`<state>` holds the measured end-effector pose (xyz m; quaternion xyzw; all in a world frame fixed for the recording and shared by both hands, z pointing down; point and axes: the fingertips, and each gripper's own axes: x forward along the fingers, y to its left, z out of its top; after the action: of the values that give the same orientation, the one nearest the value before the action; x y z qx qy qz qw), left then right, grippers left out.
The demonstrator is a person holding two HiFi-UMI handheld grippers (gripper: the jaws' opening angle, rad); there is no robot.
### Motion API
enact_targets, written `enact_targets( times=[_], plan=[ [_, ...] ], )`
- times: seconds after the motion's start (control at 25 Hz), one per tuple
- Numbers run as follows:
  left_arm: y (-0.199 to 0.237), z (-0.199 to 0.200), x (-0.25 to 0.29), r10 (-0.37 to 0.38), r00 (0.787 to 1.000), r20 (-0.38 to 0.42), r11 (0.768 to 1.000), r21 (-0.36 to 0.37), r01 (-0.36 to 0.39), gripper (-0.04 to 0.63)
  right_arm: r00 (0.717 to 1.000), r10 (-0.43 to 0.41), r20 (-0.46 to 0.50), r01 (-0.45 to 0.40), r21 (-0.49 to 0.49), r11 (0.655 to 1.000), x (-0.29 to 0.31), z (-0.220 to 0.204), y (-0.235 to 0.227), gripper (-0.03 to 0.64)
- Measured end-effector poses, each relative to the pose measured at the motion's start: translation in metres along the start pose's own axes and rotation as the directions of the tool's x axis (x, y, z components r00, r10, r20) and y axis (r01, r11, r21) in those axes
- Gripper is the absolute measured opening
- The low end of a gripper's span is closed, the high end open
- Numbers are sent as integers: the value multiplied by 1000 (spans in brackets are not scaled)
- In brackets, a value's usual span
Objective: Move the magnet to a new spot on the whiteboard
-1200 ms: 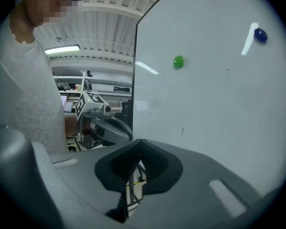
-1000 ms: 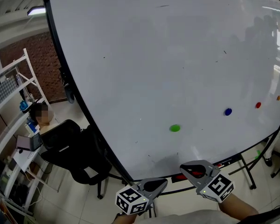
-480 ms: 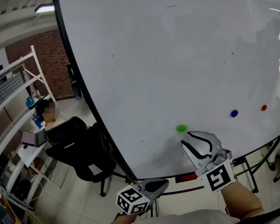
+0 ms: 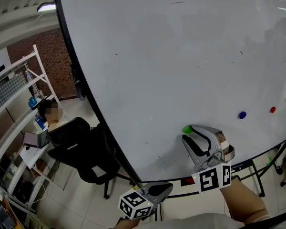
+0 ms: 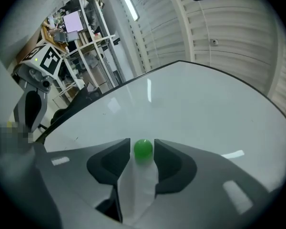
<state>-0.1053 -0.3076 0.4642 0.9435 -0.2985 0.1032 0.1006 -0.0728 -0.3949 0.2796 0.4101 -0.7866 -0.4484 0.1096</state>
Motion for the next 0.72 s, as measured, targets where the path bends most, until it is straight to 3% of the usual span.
enact_targets(
  times=[0.44,0.72],
  plan=[
    [4,-1,0,2,1000,0,1000,-5,-2,-17,998,-60,-13,59,-65,996,4,-4,0,115],
    [6,0,0,-2,1000,6,1000,-5,2,-17,998,-53,-30,52,-41,998,5,-5,-1,120]
  ],
)
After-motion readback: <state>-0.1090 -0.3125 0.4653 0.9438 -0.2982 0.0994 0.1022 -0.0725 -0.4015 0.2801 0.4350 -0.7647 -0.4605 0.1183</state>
